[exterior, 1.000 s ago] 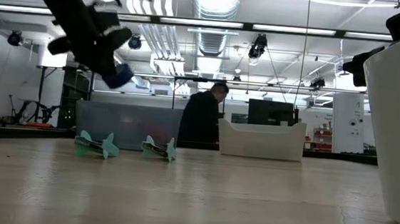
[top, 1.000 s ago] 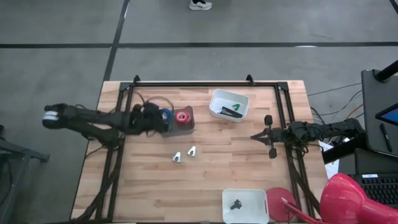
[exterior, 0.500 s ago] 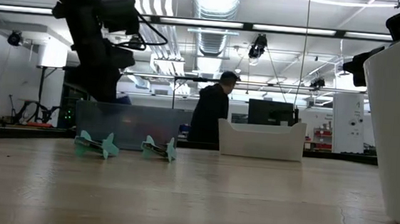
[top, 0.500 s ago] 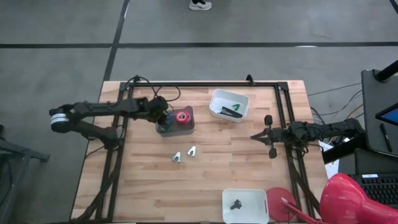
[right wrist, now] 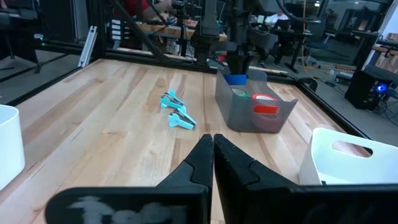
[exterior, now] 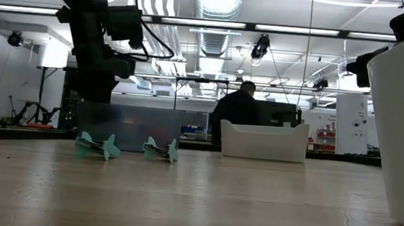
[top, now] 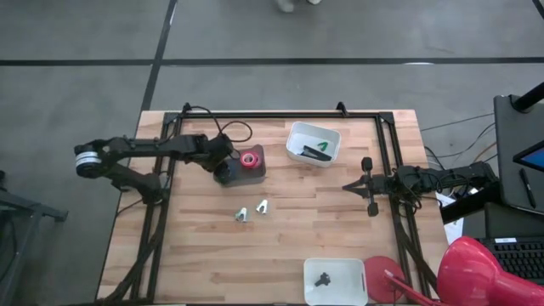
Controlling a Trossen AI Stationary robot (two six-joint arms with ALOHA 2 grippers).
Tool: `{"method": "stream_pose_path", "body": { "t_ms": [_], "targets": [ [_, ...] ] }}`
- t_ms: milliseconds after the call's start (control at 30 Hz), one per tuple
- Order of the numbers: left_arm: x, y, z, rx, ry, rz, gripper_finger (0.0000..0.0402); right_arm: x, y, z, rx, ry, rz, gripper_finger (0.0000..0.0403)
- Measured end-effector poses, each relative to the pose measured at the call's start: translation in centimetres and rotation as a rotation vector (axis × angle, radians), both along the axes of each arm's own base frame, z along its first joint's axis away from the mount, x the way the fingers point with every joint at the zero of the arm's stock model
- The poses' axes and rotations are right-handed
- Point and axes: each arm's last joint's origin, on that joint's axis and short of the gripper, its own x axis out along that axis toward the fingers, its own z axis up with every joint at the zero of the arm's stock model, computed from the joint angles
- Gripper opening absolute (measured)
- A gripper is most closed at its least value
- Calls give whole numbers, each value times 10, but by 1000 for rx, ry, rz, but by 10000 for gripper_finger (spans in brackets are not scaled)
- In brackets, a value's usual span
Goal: Pick and place Stapler, Stapler remover, tape
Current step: Put the blue tape into the black bin, then adjust the black bin on the table
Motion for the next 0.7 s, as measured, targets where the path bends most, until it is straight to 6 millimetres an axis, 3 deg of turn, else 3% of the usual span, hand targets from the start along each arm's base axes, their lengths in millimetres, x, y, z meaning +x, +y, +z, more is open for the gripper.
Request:
{"method": "stream_pose_path", "body": {
  "t_ms": [133,400,533,700],
  "targets": [
    [0,0,0,-5,-3,16,75,0,0,0,0,0,0,8],
    [2,2,4,45,-1,37,139,0,0,0,-2,0,1,8],
    [9,3,18,67,-43,-22,155,0,0,0,-2,0,0,8],
    [28,-7,50,96,-178,-69,154,0,0,0,-1,0,1,8]
  ]
}}
